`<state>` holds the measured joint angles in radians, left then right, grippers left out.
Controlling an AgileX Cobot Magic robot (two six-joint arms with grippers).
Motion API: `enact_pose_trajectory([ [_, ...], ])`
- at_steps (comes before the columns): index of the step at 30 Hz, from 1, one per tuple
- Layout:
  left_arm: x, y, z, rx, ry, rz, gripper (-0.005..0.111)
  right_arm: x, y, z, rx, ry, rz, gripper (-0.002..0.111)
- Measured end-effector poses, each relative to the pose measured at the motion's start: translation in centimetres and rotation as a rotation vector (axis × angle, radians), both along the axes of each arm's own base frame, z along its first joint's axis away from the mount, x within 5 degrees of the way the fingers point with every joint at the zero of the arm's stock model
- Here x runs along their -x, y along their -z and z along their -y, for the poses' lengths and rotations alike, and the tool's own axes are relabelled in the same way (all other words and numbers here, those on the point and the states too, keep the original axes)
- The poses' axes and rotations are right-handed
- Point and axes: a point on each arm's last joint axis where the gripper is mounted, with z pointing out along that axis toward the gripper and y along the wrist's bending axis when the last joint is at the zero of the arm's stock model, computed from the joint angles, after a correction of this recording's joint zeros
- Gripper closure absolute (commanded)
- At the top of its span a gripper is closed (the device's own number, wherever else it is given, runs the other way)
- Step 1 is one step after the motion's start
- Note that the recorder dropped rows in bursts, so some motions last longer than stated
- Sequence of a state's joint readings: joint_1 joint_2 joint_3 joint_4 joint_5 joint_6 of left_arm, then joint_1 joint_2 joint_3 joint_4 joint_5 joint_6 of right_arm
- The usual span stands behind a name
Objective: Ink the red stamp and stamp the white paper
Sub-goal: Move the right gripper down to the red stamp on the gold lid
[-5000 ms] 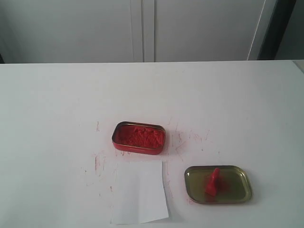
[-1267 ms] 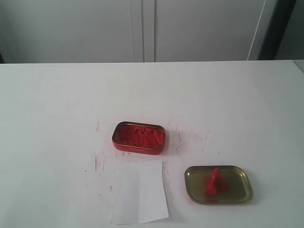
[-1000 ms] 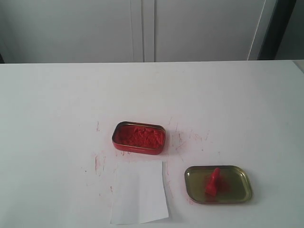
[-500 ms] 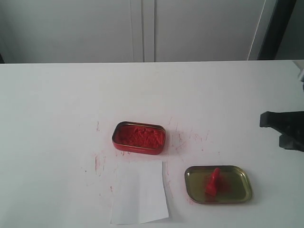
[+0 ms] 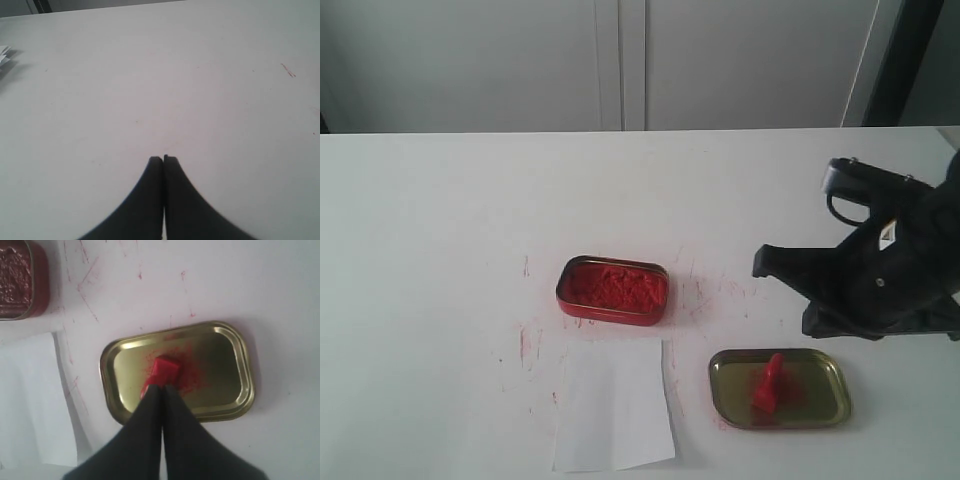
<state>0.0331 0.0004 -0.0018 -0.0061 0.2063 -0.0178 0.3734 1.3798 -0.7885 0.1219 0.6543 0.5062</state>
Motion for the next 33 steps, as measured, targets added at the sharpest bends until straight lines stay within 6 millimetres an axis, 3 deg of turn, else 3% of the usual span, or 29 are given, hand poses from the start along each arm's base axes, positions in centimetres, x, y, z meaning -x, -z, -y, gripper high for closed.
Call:
enact_pose_trajectory([
  [10,0.0,0.0,0.0,0.000,0.000,0.000,0.107,0.1,-0.4,-3.1,0.079,0.065,-0.037,0.108],
  [15,0.0,0.0,0.0,0.000,0.000,0.000,0.107,0.3,0.4,-4.1,0.087,0.114,-0.072,0.108],
  [23,0.0,0.0,0.0,0.000,0.000,0.000,0.107,0.0,1.8,-4.5,0.127,0.173,-0.098,0.107],
  [29,0.0,0.0,0.0,0.000,0.000,0.000,0.107,-0.2,1.9,-4.4,0.125,0.225,-0.097,0.083],
  [33,0.0,0.0,0.0,0.000,0.000,0.000,0.107,-0.2,1.9,-4.5,0.109,0.244,-0.092,0.075],
])
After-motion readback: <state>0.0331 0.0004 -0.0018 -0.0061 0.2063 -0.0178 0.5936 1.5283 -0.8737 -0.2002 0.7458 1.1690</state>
